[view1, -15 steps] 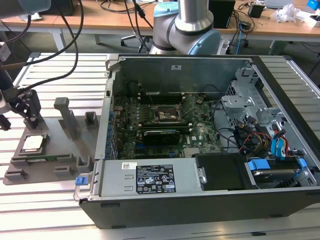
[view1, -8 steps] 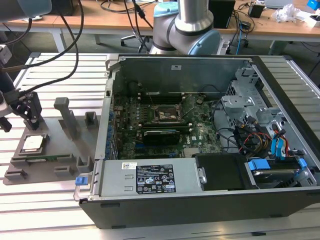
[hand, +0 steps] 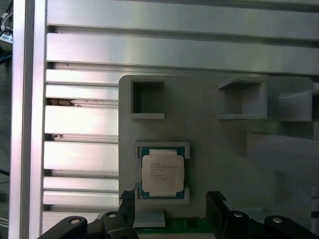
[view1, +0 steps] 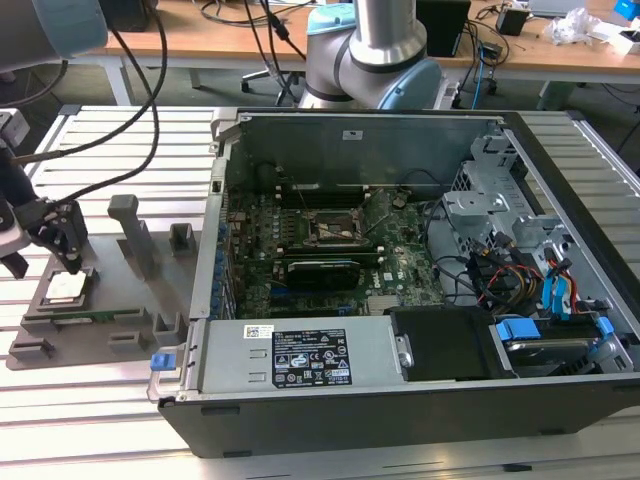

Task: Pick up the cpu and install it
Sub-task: 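Pick up the cpu and move it towards the insertion slot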

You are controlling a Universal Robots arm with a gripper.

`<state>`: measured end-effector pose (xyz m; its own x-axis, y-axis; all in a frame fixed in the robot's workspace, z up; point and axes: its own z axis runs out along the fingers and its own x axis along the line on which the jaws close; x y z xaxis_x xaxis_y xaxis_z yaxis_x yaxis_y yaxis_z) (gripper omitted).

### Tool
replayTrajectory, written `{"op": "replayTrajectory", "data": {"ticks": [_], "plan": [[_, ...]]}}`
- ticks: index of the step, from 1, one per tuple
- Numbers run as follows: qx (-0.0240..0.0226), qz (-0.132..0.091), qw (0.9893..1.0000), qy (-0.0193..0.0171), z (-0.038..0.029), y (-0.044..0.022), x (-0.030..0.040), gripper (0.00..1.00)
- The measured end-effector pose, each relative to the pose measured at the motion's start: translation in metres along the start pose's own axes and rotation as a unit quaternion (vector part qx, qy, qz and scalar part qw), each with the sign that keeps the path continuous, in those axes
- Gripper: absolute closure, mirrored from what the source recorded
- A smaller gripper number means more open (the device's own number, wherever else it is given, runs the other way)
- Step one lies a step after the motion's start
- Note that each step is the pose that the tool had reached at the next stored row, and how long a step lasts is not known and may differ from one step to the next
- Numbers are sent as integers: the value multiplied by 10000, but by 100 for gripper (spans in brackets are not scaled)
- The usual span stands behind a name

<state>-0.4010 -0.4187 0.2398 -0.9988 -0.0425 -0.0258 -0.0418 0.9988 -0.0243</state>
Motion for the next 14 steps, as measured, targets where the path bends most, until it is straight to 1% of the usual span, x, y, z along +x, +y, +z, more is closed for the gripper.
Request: {"op": "replayTrajectory", "data": {"ticks": [2, 4, 8, 9, 14], "plan": [[7, -1, 10000, 1, 49, -1, -9, 32], [13, -14, 10000, 1, 119, 1, -9, 32], [25, -42, 10000, 0, 199, 39, -8, 32], [32, -55, 10000, 0, 230, 55, -8, 32], [43, -104, 9999, 0, 319, 70, 0, 32]]}}
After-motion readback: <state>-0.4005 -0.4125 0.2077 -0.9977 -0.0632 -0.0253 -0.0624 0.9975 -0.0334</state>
